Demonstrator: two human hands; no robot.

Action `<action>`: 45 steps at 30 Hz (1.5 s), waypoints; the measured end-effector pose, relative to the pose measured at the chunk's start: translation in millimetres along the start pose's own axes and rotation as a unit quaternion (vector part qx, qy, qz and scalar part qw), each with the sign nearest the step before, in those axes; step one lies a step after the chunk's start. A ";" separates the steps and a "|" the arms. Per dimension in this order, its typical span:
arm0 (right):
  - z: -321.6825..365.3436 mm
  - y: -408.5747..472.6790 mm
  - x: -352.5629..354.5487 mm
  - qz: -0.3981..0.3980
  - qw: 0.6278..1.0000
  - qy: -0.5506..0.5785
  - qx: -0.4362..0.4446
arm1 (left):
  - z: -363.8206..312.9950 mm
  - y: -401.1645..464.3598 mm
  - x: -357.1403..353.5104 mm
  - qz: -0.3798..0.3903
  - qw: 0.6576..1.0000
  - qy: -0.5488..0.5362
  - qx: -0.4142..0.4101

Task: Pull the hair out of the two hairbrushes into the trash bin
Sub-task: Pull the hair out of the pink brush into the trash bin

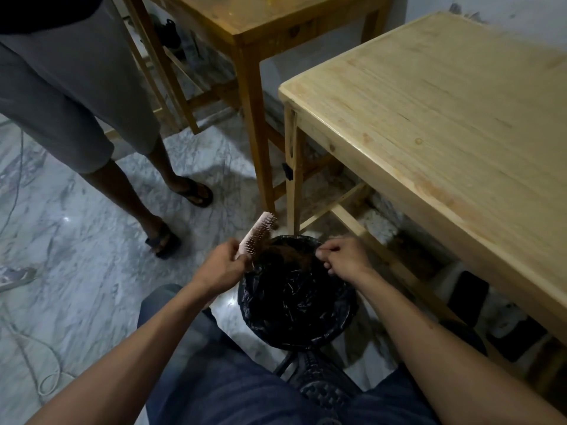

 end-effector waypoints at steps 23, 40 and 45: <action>30.6 -23.5 5.9 -0.031 0.988 0.134 0.075 | -3.7 3.0 1.9 -0.034 0.986 0.161 0.035; 48.5 -33.3 -15.1 0.142 0.986 0.075 0.048 | -27.7 -15.8 -3.4 -0.014 0.994 0.090 -0.055; 45.5 -38.0 -16.2 0.148 0.983 -0.023 0.110 | -30.0 -14.0 -4.6 -0.016 0.996 0.069 -0.052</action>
Point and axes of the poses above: each hand's wrist, its own y-axis towards the middle knuckle, its own x-axis out of the back of the hand, z = x × y, the point moved 3 cm from there along y, towards the middle knuckle
